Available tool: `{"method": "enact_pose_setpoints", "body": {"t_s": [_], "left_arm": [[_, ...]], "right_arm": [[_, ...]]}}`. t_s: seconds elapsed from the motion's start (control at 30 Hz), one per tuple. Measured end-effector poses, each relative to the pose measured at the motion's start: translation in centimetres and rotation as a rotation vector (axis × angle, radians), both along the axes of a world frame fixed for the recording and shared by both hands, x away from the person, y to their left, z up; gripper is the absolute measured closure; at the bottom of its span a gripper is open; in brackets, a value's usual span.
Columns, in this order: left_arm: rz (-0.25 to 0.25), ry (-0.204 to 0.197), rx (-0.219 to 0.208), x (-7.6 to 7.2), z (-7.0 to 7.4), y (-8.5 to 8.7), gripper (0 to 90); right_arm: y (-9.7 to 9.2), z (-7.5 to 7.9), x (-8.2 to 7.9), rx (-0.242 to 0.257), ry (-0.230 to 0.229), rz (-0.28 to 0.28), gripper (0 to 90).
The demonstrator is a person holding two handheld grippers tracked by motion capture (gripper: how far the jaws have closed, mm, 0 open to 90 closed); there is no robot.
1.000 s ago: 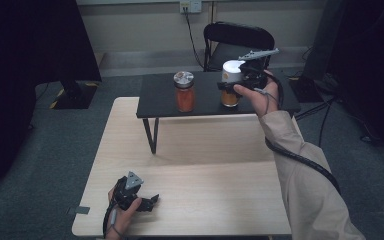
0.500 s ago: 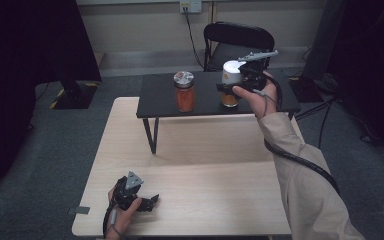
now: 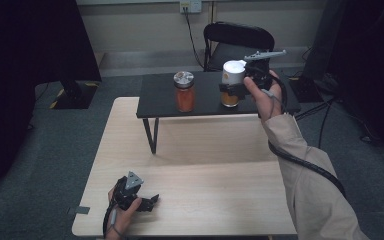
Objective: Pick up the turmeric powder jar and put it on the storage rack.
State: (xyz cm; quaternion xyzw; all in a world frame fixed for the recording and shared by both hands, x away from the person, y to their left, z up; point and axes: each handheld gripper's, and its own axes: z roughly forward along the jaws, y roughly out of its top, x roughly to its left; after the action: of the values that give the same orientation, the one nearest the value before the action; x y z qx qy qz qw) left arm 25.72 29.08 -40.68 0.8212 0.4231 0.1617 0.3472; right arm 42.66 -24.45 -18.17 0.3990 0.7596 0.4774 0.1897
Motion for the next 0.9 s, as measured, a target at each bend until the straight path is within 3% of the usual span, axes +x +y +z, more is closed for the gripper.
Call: {"method": "enact_pose_setpoints", "body": {"t_s": [0.53,0.9], "left_arm": [[-0.001,-0.002,0.001,0.0,0.0,0.0,0.0],[-0.001,-0.002,0.001,0.0,0.0,0.0,0.0]], "right_arm": [[-1.0,0.1,-2.2,0.003,-0.024,0.006,0.0],[-1.4,-0.6,-3.5,0.010,-0.034,0.024,0.2]]}}
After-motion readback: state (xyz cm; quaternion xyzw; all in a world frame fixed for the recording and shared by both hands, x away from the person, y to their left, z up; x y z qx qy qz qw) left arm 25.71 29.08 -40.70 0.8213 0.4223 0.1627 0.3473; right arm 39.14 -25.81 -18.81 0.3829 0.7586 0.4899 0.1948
